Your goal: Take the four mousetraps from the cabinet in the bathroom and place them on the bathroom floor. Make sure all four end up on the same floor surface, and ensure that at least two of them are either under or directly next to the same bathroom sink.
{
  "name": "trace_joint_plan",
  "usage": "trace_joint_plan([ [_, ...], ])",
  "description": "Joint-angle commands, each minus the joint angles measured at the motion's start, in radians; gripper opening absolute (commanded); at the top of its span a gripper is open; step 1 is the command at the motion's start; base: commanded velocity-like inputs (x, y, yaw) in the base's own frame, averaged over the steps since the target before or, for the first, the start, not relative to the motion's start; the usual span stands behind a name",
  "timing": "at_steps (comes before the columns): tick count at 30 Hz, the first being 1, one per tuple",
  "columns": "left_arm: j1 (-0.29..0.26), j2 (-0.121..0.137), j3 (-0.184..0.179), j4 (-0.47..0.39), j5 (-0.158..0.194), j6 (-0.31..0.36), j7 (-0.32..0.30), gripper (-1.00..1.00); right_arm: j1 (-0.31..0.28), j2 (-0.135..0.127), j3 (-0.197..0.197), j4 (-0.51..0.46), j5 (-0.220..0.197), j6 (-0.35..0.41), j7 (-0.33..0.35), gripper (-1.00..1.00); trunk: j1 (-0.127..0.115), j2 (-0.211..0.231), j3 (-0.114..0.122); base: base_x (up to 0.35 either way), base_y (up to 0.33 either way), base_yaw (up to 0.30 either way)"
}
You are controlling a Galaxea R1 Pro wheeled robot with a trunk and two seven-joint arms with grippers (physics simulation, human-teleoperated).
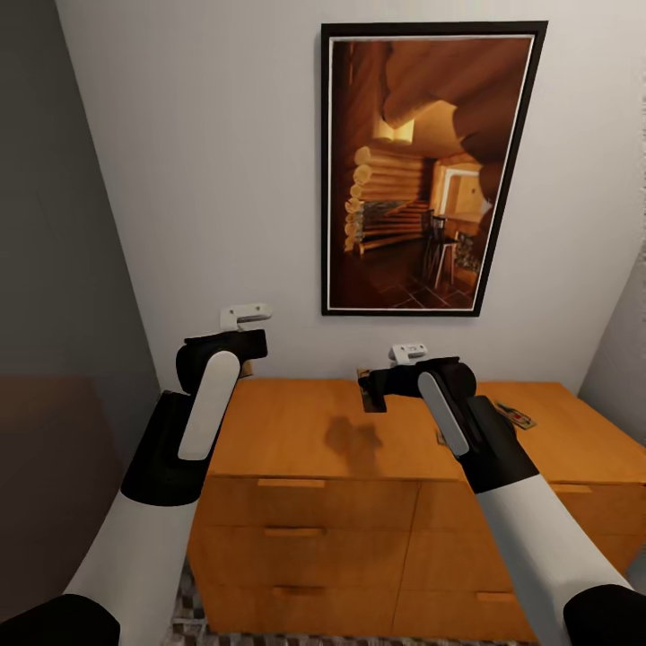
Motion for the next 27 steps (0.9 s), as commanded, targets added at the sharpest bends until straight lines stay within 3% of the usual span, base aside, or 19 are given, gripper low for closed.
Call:
trace_joint_plan([
  [1,-0.001,0.000,-0.001,0.000,0.006,0.005,0.016,-1.00,-0.001,-0.002,0.002,-0.001,-0.011,0.003,-0.011,-1.00,0.000,-0.001,-0.001,-0.253,0.000,0.000],
  [27,-0.001,-0.001,-0.002,0.000,0.007,0.005,0.032,-1.00,-0.001,-0.001,0.003,0.001,-0.010,0.003,-0.011,-1.00,0.000,-0.001,-0.001,-0.222,0.000,0.000],
])
